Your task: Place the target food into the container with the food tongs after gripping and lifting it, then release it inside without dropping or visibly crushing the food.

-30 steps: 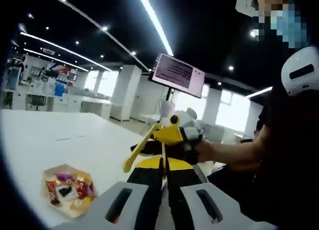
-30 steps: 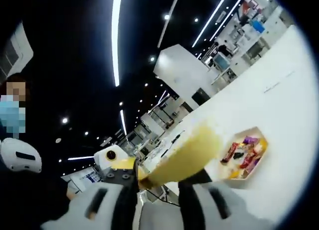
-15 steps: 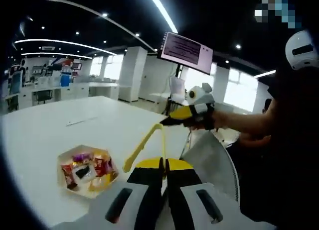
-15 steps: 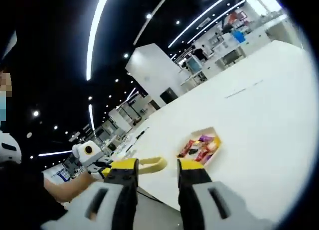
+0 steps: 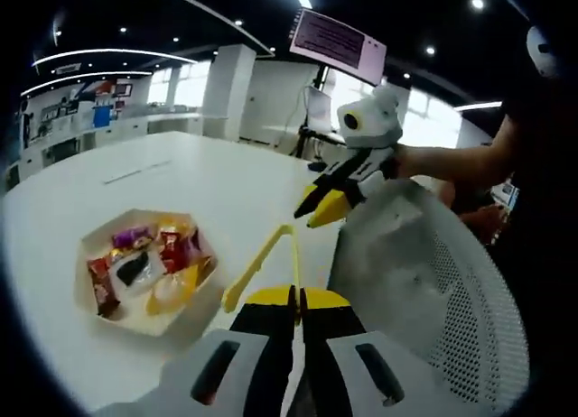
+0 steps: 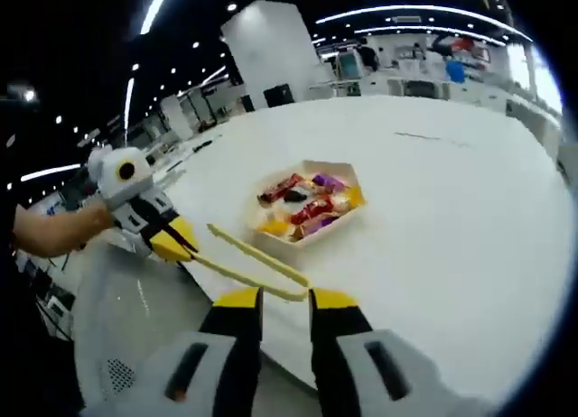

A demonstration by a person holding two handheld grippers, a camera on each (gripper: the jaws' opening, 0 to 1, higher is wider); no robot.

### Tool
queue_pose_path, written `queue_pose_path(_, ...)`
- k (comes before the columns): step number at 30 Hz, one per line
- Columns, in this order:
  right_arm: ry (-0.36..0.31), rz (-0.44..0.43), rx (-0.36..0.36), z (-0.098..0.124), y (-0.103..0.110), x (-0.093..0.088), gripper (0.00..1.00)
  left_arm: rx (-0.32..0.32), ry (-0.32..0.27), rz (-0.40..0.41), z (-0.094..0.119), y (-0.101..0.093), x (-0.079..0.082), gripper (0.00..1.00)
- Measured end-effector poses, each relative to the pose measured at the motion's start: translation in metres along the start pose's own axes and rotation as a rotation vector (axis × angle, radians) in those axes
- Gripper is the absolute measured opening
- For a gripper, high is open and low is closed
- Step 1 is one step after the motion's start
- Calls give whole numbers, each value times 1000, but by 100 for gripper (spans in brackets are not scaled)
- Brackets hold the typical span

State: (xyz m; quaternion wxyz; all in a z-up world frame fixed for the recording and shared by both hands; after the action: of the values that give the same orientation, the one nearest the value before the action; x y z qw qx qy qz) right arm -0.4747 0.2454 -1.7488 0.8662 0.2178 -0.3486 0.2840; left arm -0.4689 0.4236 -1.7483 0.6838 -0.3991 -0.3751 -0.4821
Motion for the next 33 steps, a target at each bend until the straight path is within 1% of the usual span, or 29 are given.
queue_pose_path(1,15,6,-2,-3,0,-2,21,-2,7,0,-1,0,-3,0)
queue_pose_path(2,21,-8,6,-8,3,-5,20,-2,17,-3,-3,3,-8,0)
queue_pose_path(6,-25,-64,21,-11,5,-5,20,12,37,-2,-3,11,-21,0)
queue_pose_path(9,-35,-84,25,-10,6,-6,21,22,42,-16,-1,15,-26,0)
queue_pose_path(10,-36,-86,23,-9,6,-6,22,33,47,-37,0,19,-31,0)
queue_pose_path(11,-42,-89,20,-8,6,-5,22,34,53,-31,0,21,-34,0)
queue_pose_path(12,-53,-99,20,-6,5,-4,24,38,61,-30,1,23,-38,0)
queue_pose_path(13,-75,-118,20,-5,5,-3,26,37,62,-51,1,24,-41,0)
queue_pose_path(14,-95,-133,22,-4,6,0,28,36,59,-51,1,25,-43,0)
queue_pose_path(16,-109,-139,20,1,5,1,31,53,51,-118,0,28,-47,0)
queue_pose_path(17,-120,-132,0,5,4,1,33,38,96,-88,-1,26,-55,0)
queue_pose_path(18,-128,-124,-7,7,4,2,36,46,133,-90,0,26,-60,0)
queue_pose_path(19,-134,-116,-16,11,2,2,40,54,156,-93,0,26,-63,2)
queue_pose_path(20,-141,-92,-46,17,0,2,43,65,139,-62,1,25,-61,9)
queue_pose_path(21,-139,-68,-74,22,-4,1,46,94,117,-31,4,27,-60,22)
queue_pose_path(22,-128,-27,-117,30,-8,-2,48,125,75,4,8,27,-54,38)
queue_pose_path(23,-119,-1,-148,36,-12,-4,50,140,56,20,13,27,-49,44)
queue_pose_path(24,-110,25,-182,44,-16,-7,52,174,39,39,23,25,-42,49)
queue_pose_path(25,-111,39,-208,52,-19,-8,54,201,13,47,31,23,-34,58)
queue_pose_path(26,-138,41,-240,62,-22,-7,56,256,-71,86,46,18,-19,66)
queue_pose_path(27,-174,30,-254,69,-24,-6,60,310,-129,121,57,16,-9,75)
queue_pose_path(28,-244,-11,-255,78,-26,-4,64,368,-194,144,69,14,1,87)
queue_pose_path(29,-287,-54,-248,83,-27,-4,70,457,-310,156,84,8,17,97)
queue_pose_path(30,-338,-107,-254,87,-29,-4,80,563,-383,149,95,6,24,97)
queue_pose_path(31,-365,-131,-263,89,-32,-5,88,667,-422,103,102,-1,30,99)
queue_pose_path(32,-380,-139,-272,90,-34,-6,94,738,-385,60,103,-4,28,99)
queue_pose_path(33,-393,-135,-286,91,-35,-6,98,824,-291,-17,100,-8,24,100)
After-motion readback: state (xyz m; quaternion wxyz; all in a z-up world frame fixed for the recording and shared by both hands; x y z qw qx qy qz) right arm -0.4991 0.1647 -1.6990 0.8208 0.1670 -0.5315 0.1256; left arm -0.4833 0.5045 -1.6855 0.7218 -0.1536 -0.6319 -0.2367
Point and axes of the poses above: the point that each gripper's makers call its tool centre point, and the gripper's own axes: z roughly backward along the fingers, y roughly to its left, x roughly out of its top, the point moved 6 cm from there along z, roughly backward along the fingers, and after that the axes turned 2 degrees about -z, right-handed, at the moved point
